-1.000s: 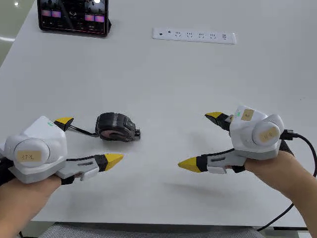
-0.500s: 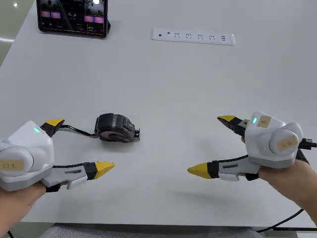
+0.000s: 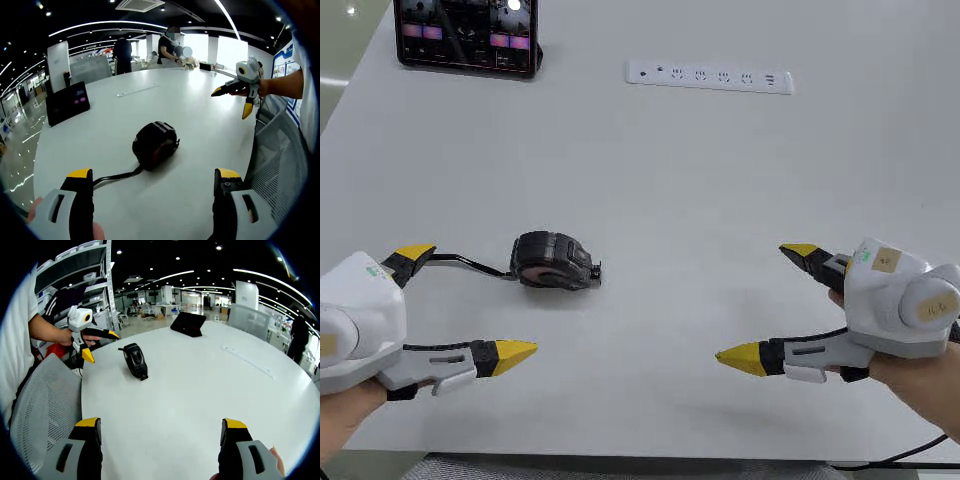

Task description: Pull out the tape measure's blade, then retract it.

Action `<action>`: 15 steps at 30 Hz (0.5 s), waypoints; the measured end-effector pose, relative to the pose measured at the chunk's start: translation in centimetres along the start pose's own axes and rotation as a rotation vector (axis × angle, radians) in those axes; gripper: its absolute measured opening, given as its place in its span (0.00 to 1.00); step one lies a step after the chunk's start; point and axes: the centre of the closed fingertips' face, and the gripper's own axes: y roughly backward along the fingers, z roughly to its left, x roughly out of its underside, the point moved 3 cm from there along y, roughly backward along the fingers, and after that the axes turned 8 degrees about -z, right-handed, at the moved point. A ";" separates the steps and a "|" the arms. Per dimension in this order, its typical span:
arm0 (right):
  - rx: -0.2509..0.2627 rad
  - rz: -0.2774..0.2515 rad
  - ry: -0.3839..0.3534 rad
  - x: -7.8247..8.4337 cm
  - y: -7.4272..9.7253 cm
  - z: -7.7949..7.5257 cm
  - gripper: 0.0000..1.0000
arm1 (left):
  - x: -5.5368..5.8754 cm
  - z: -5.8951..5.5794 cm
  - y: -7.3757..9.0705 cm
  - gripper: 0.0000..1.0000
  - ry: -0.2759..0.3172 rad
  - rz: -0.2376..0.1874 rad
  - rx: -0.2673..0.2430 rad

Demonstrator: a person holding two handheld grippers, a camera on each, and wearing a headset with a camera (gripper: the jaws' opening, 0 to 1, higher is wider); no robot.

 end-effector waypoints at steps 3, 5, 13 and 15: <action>-0.005 0.006 0.000 0.3 0.3 0.2 0.99 | 0.3 -0.1 0.2 0.99 0.009 0.009 0.016; -0.009 0.009 0.001 0.4 0.4 0.3 0.99 | 0.3 -0.2 0.2 0.99 0.015 0.007 0.029; -0.013 0.028 0.000 0.9 1.2 0.5 0.99 | 0.4 -0.8 0.6 0.99 -0.019 0.019 0.089; -0.014 0.030 -0.001 1.0 1.3 0.5 0.99 | 0.4 -0.7 0.8 0.99 -0.025 0.018 0.090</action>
